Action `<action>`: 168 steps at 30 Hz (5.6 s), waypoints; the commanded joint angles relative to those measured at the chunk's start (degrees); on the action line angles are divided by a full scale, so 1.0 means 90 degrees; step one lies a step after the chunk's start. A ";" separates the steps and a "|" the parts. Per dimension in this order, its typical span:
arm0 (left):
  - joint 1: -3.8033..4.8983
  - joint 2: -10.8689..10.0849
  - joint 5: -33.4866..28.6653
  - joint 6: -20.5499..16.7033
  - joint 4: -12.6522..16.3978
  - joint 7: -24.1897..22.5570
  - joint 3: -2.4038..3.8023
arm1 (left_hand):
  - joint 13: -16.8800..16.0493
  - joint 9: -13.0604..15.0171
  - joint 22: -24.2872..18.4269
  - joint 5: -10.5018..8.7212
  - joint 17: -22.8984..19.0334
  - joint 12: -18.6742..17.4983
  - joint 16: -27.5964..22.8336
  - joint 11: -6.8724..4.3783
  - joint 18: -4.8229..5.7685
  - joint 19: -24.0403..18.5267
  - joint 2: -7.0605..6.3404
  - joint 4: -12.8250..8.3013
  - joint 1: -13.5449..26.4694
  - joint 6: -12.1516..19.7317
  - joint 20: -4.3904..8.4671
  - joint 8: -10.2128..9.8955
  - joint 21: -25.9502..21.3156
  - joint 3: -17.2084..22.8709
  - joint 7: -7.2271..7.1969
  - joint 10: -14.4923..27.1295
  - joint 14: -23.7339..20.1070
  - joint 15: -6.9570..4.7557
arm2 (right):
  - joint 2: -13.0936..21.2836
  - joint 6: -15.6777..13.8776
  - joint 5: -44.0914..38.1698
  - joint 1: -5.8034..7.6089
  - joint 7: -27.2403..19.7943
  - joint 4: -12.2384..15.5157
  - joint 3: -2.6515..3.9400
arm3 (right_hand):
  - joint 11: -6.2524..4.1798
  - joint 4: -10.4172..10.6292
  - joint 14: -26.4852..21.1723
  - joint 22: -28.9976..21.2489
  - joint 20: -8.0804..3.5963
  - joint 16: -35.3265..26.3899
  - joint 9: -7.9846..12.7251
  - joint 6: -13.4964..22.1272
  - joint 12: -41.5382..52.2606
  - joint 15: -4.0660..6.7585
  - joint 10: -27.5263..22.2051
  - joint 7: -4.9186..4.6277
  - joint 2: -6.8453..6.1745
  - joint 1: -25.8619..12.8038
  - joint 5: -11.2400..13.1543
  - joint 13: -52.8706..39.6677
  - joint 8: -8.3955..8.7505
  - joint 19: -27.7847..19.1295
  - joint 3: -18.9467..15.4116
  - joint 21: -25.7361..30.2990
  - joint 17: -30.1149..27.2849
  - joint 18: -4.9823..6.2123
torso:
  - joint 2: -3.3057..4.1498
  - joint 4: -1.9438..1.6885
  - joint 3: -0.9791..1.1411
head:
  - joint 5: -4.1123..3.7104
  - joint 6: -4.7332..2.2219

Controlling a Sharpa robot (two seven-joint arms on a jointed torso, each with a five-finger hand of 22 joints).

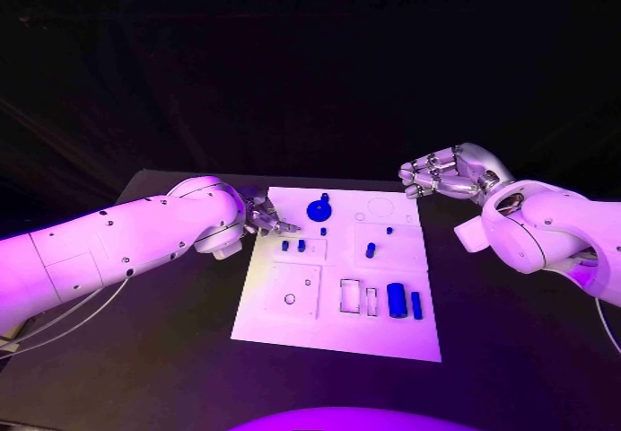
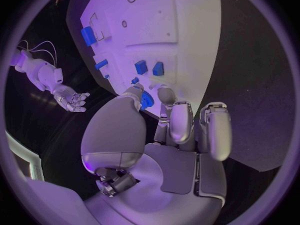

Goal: Assemble the parts on the task board

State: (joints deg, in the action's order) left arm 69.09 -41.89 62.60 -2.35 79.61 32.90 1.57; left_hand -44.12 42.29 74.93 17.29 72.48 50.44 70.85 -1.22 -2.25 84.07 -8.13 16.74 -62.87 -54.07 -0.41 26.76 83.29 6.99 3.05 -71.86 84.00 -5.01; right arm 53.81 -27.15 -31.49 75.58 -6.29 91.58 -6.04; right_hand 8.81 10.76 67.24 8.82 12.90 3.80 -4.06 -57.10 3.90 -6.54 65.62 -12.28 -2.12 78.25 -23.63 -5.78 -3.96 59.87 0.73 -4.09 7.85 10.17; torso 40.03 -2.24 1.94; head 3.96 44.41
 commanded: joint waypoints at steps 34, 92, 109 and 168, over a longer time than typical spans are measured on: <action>-0.0283 0.0965 0.3105 -0.1022 -0.0589 -0.3067 -0.0161 | 0.3156 -0.2631 -0.1026 0.0009 -0.1762 -0.2971 -0.0895 0.0750 -0.0402 -0.0880 -0.0396 -0.0797 -0.2410 0.0109 -0.0623 -0.1520 -0.1374 0.0922 0.0549 0.2342 -0.0571 0.0657 | -0.0006 0.0062 -0.0007 -0.0023 -0.0037 -0.0005 -0.0003 | 0.0001 0.0013 -0.0066 -0.0013 0.0014 -0.0015 -0.0005 0.0051 0.0022 -0.0002 -0.0043 -0.0004 0.0003 -0.0091 -0.0037 0.0007 0.0002 -0.0048 0.0013 -0.0001 -0.0011 0.0043 | 0.0021 0.0028 0.0000 | -0.0142 -0.0123; -0.0398 0.1430 0.3265 -0.0604 -0.1242 -0.3026 -0.0147 | 0.4015 -0.3335 0.0028 -0.0574 -0.1683 -0.3654 0.0002 0.0437 -0.0169 -0.0253 0.0073 -0.1321 -0.2594 -0.1192 -0.0393 -0.1905 -0.0499 0.1803 0.0404 0.0468 -0.0054 0.0378 | -0.0067 0.0083 -0.0007 -0.0025 -0.0044 -0.0017 -0.0003 | 0.0000 0.0005 -0.0066 -0.0025 0.0015 -0.0012 -0.0006 0.0051 0.0025 -0.0001 -0.0043 -0.0003 0.0014 -0.0085 -0.0047 0.0007 -0.0001 -0.0051 0.0025 -0.0003 -0.0017 0.0044 | 0.0018 0.0018 0.0001 | -0.0170 -0.0127; -0.0373 0.0984 0.2888 -0.0935 -0.0734 -0.2889 0.0090 | 0.4035 -0.3372 0.0082 -0.0681 -0.1679 -0.3858 0.0060 0.0463 -0.0157 -0.0224 0.0016 -0.1397 -0.2470 -0.1237 -0.0393 -0.2009 -0.0457 0.1853 0.0453 0.0367 -0.0020 0.0398 | -0.0051 0.0077 -0.0007 -0.0026 -0.0038 -0.0043 -0.0003 | 0.0000 0.0005 -0.0066 -0.0025 0.0015 -0.0012 -0.0006 0.0051 0.0025 -0.0001 -0.0043 -0.0003 0.0014 -0.0085 -0.0047 0.0007 -0.0001 -0.0051 0.0025 -0.0003 -0.0017 0.0044 | 0.0007 0.0005 0.0007 | -0.0150 -0.0155; -0.0378 0.0574 0.2298 -0.0245 -0.0812 -0.2863 0.0192 | 0.4045 -0.3414 0.0048 -0.0748 -0.1820 -0.4039 0.0017 0.0467 -0.0168 -0.0249 -0.0039 -0.1403 -0.2331 -0.1253 -0.0394 -0.2119 -0.0488 0.1847 0.0447 0.0305 -0.0053 0.0403 | -0.0054 0.0087 -0.0007 -0.0059 -0.0049 -0.0056 -0.0004 | -0.0003 0.0003 -0.0064 -0.0036 0.0015 -0.0009 -0.0008 0.0047 0.0029 0.0001 -0.0042 0.0001 0.0032 -0.0087 -0.0057 0.0007 -0.0005 -0.0051 0.0039 -0.0007 -0.0022 0.0045 | 0.0010 -0.0007 0.0007 | -0.0118 -0.0116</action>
State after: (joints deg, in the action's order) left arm 65.71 -36.86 82.98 -5.62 72.30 7.74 3.30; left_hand -7.77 11.47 74.91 10.93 56.14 14.31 71.23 2.80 -4.81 81.70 -8.47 4.32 -84.40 -64.86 -4.09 8.04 78.99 23.66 7.02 -68.76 83.46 -1.43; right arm 53.38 -26.96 -31.46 75.08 -6.30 91.07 -6.08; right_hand 8.82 10.75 66.83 8.55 13.10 3.80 -4.06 -57.10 3.90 -6.54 65.62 -12.28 -2.12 77.81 -23.85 -5.81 -3.96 59.66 0.73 -4.09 7.71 10.17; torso 40.12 -2.30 1.99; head 2.91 43.35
